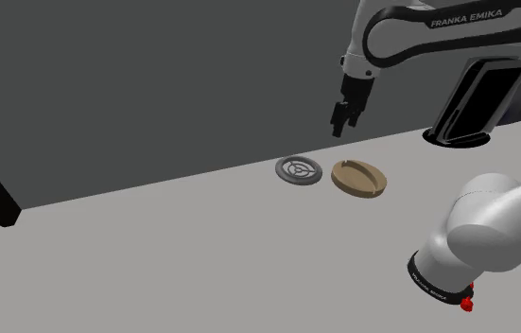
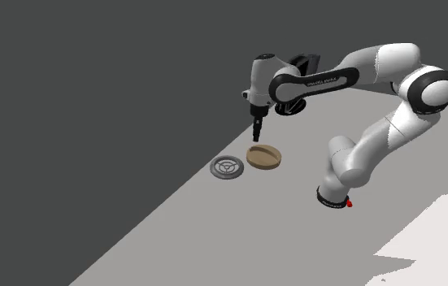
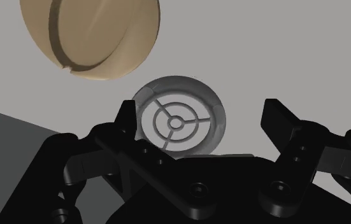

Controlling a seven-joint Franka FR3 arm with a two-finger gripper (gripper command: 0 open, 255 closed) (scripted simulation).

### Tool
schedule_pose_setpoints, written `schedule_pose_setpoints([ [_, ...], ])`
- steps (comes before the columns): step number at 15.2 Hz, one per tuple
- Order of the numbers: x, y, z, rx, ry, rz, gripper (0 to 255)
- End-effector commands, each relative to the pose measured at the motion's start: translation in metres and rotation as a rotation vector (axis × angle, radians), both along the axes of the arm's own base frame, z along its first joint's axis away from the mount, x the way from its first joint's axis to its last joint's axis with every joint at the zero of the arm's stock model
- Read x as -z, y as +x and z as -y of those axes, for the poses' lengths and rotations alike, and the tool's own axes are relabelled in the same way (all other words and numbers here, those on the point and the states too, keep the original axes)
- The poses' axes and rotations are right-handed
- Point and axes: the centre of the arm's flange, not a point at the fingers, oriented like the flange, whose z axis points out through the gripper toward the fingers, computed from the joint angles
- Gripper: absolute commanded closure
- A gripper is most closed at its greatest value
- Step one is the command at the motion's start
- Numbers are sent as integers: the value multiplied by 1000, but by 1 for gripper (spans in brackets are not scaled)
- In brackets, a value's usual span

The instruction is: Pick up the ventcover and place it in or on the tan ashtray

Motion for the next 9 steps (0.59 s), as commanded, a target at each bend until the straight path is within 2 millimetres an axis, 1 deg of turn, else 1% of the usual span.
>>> schedule_pose_setpoints([
  [1, 19, 16, 9, -2, -5, 6, 0],
  [9, 101, 72, 40, -7, -22, 18, 0],
])
